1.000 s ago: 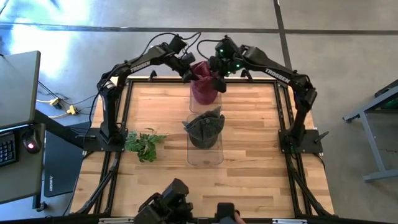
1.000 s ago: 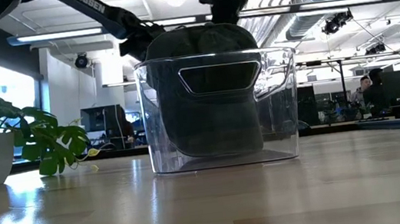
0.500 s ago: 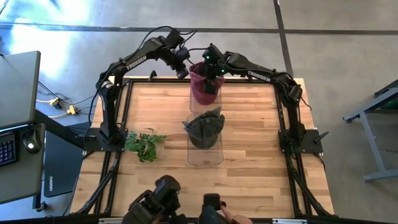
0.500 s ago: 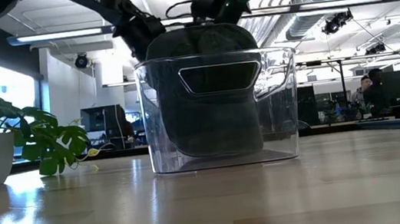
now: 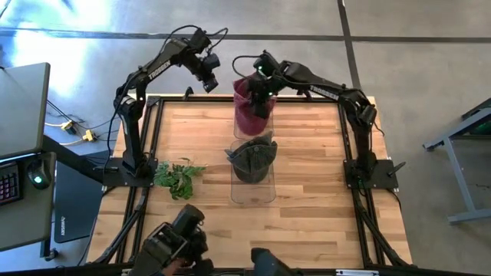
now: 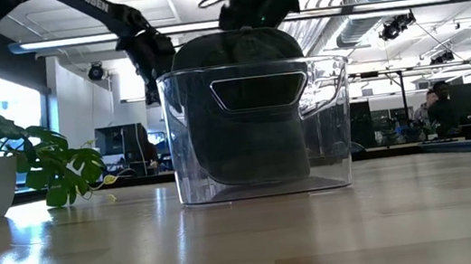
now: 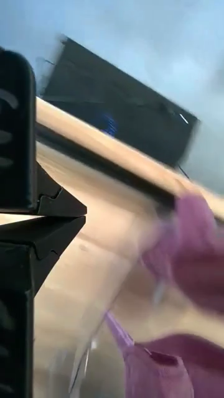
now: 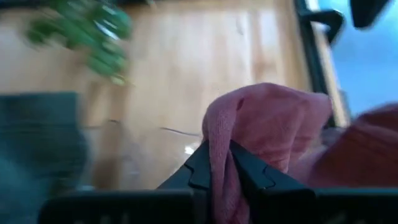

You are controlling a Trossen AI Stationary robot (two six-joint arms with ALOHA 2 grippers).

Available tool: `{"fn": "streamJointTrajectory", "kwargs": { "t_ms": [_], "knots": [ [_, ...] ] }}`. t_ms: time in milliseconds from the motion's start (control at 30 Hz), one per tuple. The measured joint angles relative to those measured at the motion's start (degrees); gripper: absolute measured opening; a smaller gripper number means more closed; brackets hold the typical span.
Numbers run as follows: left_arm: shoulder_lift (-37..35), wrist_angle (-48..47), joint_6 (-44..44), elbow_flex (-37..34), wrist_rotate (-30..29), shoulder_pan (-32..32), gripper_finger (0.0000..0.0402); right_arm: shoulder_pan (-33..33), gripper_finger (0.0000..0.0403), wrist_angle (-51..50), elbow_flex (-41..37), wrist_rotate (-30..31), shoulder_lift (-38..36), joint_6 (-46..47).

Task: Pick & Place hat
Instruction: Put the red cap into the top transparent bin

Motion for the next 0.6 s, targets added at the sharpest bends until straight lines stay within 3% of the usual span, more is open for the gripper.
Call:
{"fn": "streamJointTrajectory", "kwargs": {
  "t_ms": [133, 233, 433, 600],
  "knots": [
    [-0.63, 0.31, 6.60, -0.04, 13.10, -0.19, 0.0000, -2.51, 0.0010, -1.04, 0.00, -8.50, -1.68, 1.35],
    [-2.39, 2.95, 9.10, 0.10, 19.21, -2.35, 0.0000, -4.27, 0.0010, -1.51, 0.00, -11.18, -1.84, 2.69],
    [-4.22, 9.06, 12.73, 0.13, 22.63, -7.09, 0.0009, -5.10, 0.0016, -3.08, 0.00, -10.45, -1.84, 2.19],
    [-4.11, 11.14, 16.13, 0.02, 18.90, -10.61, 0.0080, -5.05, 0.0008, -3.11, 0.00, -10.69, -1.84, 1.84]
  ]
}}
